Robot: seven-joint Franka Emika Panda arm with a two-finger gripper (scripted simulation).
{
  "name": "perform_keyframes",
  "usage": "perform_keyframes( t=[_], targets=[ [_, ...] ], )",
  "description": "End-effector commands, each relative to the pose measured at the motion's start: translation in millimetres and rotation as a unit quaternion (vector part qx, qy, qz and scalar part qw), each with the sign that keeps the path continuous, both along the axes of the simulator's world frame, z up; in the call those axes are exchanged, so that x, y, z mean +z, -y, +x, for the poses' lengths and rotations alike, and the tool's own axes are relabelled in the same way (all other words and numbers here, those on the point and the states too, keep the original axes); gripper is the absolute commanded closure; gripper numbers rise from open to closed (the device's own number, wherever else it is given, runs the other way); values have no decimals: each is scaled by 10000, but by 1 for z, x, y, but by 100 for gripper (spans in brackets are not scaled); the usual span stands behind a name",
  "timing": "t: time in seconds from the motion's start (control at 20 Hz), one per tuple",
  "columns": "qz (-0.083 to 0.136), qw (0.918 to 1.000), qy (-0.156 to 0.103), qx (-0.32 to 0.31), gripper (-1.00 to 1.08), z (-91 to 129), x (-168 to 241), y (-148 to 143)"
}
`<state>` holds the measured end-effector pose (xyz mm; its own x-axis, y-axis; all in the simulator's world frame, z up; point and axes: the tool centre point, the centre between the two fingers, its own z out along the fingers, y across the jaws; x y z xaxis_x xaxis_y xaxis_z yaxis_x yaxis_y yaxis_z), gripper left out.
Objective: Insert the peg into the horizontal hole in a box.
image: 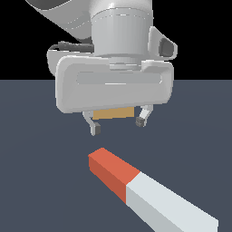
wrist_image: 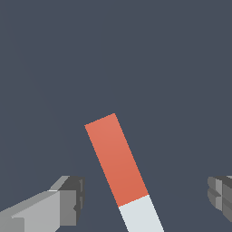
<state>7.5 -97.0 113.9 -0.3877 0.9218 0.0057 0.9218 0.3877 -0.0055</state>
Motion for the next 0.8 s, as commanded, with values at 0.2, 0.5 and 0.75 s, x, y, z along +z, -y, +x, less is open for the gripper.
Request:
perform_keyframes(
  t=[0.2,0.5,0.75],
  targets=[
    [-1,9978,14,665,-92,14,-15,32],
    [-4,9920,26,1261,-92,31,-29,59],
    [-6,9866,33,1633,-92,44,-37,75]
  ],
)
